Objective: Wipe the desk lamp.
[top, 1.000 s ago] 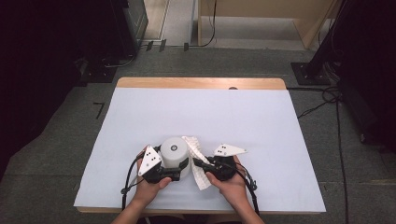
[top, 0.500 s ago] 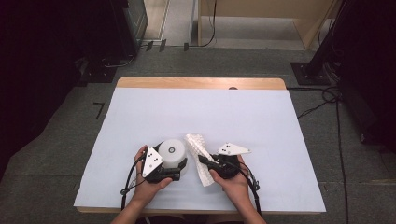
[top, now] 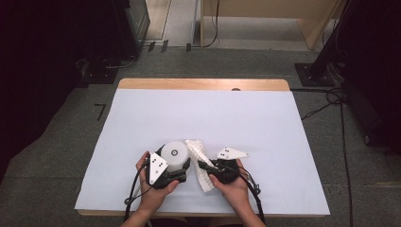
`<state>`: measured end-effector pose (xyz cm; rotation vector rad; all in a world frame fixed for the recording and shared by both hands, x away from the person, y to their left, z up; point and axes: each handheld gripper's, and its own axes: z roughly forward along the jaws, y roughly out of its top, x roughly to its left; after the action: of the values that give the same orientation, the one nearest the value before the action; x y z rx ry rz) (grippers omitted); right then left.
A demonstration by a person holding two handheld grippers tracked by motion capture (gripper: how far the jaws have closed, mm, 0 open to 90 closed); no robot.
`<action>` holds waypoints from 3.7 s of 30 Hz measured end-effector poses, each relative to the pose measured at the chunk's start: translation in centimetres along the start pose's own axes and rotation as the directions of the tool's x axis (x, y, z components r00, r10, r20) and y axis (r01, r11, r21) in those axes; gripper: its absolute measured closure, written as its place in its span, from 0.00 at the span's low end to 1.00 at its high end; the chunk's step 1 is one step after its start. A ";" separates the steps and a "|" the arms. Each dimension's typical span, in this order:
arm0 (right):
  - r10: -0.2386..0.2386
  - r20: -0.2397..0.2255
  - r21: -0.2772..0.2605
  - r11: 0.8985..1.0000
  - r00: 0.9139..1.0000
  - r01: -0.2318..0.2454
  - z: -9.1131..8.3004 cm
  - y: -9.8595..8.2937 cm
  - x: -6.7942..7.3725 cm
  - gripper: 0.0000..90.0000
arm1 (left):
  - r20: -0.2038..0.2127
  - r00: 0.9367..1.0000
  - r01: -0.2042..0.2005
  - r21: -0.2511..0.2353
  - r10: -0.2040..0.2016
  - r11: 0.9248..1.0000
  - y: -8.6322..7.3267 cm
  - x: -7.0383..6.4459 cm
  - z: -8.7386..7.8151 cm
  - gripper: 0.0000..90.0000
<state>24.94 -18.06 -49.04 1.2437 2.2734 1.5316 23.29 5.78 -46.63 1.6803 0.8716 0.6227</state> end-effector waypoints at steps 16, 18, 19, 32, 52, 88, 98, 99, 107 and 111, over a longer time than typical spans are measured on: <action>-0.086 -0.058 -0.134 0.988 0.995 0.078 -2.1 2.3 2.4 0.86 | 0.132 0.991 0.001 -0.030 0.003 1.000 0.4 1.4 -0.3 0.10; -0.072 -0.067 -0.085 0.994 0.995 0.066 -1.4 1.8 2.1 0.86 | 0.131 0.991 0.016 -0.036 -0.012 0.999 0.6 1.8 -0.4 0.10; -0.073 -0.068 -0.058 0.996 0.995 0.069 -1.0 1.5 2.0 0.86 | 0.132 0.991 0.027 -0.038 -0.022 0.999 0.7 2.0 -0.5 0.10; -0.086 -0.083 -0.126 0.989 0.993 0.075 -2.1 2.4 2.0 0.86 | 0.156 0.988 -0.011 -0.034 0.016 0.999 0.4 1.6 -0.2 0.10; -0.019 -0.007 -0.106 0.994 1.000 0.018 -1.8 1.4 -0.1 0.86 | 0.114 0.990 -0.084 -0.017 0.085 0.996 -0.7 2.1 0.1 0.10; -0.174 -0.057 -0.172 0.972 0.983 0.162 -2.4 2.3 2.6 0.86 | 0.164 0.986 -0.002 -0.019 0.005 1.000 0.4 1.9 -0.5 0.09; -0.174 -0.101 -0.029 0.985 0.979 0.172 -0.5 1.3 2.7 0.86 | 0.163 0.986 0.048 -0.041 -0.041 0.998 1.0 3.0 -0.9 0.10; -0.172 -0.095 -0.035 0.985 0.981 0.170 -0.7 1.5 2.7 0.86 | 0.178 0.983 0.049 -0.035 -0.042 0.998 0.9 2.8 -0.8 0.10; -0.162 -0.115 -0.115 0.982 0.980 0.149 -2.1 2.2 2.6 0.86 | 0.184 0.982 0.053 -0.023 -0.048 0.998 0.8 2.8 -0.4 0.10; -0.128 -0.110 -0.017 0.992 0.986 0.127 -0.5 1.1 2.2 0.86 | 0.175 0.983 0.065 -0.026 -0.059 0.998 0.9 3.3 -0.3 0.10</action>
<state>23.86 -16.70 -47.22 1.0127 2.3592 1.6014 25.18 8.48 -45.77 1.6452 0.7813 0.4376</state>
